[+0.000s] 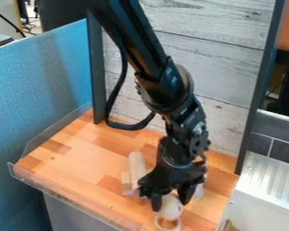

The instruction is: Remove the ball from the cup to the bottom right side of the table

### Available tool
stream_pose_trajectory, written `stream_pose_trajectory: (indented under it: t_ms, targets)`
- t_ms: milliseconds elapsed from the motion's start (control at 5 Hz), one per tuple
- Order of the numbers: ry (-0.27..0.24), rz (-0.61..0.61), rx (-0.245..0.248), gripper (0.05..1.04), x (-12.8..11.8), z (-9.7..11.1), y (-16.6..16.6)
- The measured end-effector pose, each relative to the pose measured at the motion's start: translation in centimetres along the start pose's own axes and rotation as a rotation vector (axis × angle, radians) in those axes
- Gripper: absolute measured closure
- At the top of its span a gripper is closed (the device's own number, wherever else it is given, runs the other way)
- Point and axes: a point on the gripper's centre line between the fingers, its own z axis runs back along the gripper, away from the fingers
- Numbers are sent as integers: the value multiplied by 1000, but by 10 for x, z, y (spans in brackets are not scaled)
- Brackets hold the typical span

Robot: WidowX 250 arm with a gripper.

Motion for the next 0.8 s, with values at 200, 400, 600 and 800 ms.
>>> stream_pose_trajectory:
  t_ms: [200,400,600,800]
  targets:
    - [-9,8,12,322,-4,-3,1]
    - [-9,40,26,84,-4,-3,3]
    - [20,39,36,77,-9,-3,4]
    - [56,69,58,83,8,9,7]
